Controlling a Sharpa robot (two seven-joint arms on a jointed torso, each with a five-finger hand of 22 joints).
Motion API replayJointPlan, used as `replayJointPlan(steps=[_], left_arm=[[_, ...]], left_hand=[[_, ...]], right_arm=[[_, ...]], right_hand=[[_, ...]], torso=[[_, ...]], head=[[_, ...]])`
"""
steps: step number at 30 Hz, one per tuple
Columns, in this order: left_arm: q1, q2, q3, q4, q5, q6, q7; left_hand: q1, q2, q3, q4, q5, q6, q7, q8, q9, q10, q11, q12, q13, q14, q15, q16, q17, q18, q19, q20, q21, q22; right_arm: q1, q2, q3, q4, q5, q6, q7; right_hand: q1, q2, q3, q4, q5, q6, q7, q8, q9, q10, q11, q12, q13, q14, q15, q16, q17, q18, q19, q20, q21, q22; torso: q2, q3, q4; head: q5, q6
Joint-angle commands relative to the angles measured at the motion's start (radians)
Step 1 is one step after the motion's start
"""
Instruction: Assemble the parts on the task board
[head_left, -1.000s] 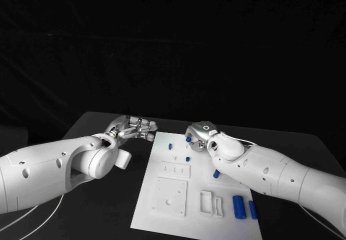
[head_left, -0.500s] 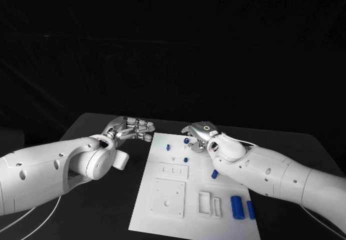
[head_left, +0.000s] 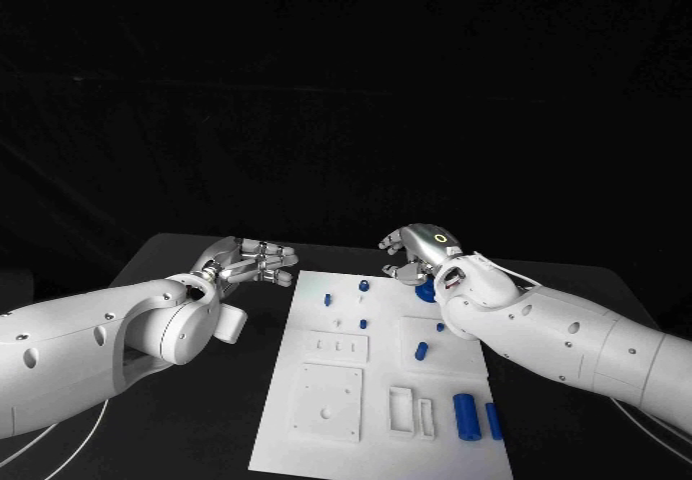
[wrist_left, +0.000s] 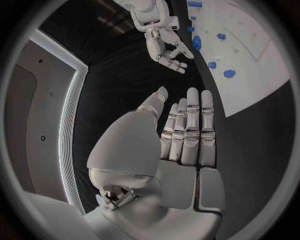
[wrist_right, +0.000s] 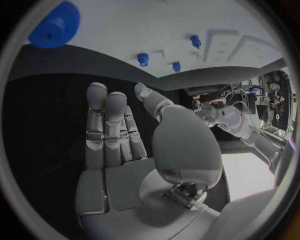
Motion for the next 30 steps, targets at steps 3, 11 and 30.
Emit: replayJointPlan(steps=[3, 11, 30], left_arm=[[0.003, -0.002, 0.001, 0.0, -0.002, 0.015, 0.009], [0.003, -0.003, 0.001, -0.003, -0.003, 0.018, 0.009], [0.002, -0.002, 0.0, -0.008, -0.003, 0.024, 0.009]], left_hand=[[0.005, 0.009, 0.002, -0.006, -0.001, -0.005, -0.003, -0.003, 0.0, 0.006, -0.006, -0.002, 0.001, 0.006, 0.002, -0.003, -0.001, 0.013, 0.0, 0.0, 0.006, 0.003], [0.005, 0.009, 0.003, -0.007, 0.0, -0.005, -0.004, -0.003, 0.0, 0.009, -0.007, -0.002, 0.002, 0.005, 0.001, -0.003, -0.001, 0.012, 0.0, 0.0, 0.007, 0.004], [0.003, 0.008, 0.005, -0.008, 0.0, -0.003, -0.003, -0.004, 0.0, 0.006, -0.006, -0.002, 0.001, 0.005, 0.002, -0.003, -0.001, 0.012, -0.002, -0.001, 0.009, 0.006]], right_arm=[[0.001, -0.066, 0.027, 0.017, 0.169, 0.114, 0.068], [0.002, -0.123, 0.054, -0.003, 0.221, 0.243, 0.101], [-0.005, -0.116, 0.061, -0.058, 0.192, 0.4, 0.07]], right_hand=[[-0.03, 0.007, -0.052, 0.01, 0.075, 0.052, 0.003, 0.001, 0.003, 0.065, -0.016, -0.001, 0.002, -0.003, -0.02, 0.006, 0.006, -0.021, 0.042, -0.021, 0.018, 0.009], [-0.004, 0.03, -0.273, 0.016, 0.155, 0.028, -0.018, 0.0, 0.001, 0.295, -0.085, 0.029, 0.099, -0.005, -0.074, -0.004, 0.026, -0.058, 0.043, -0.077, 0.021, 0.012], [0.05, 0.054, -0.476, 0.098, 0.212, 0.001, -0.008, 0.0, 0.002, 0.106, -0.069, 1.158, 1.174, 0.004, -0.053, 0.194, 0.535, -0.062, 0.054, -0.054, 0.452, 0.309]], torso=[[-0.003, 0.0038, -0.0098], [-0.003, 0.0091, -0.0131], [-0.002, 0.0061, -0.0101]], head=[[-0.011, 0.006], [-0.019, 0.005], [-0.038, -0.005]])
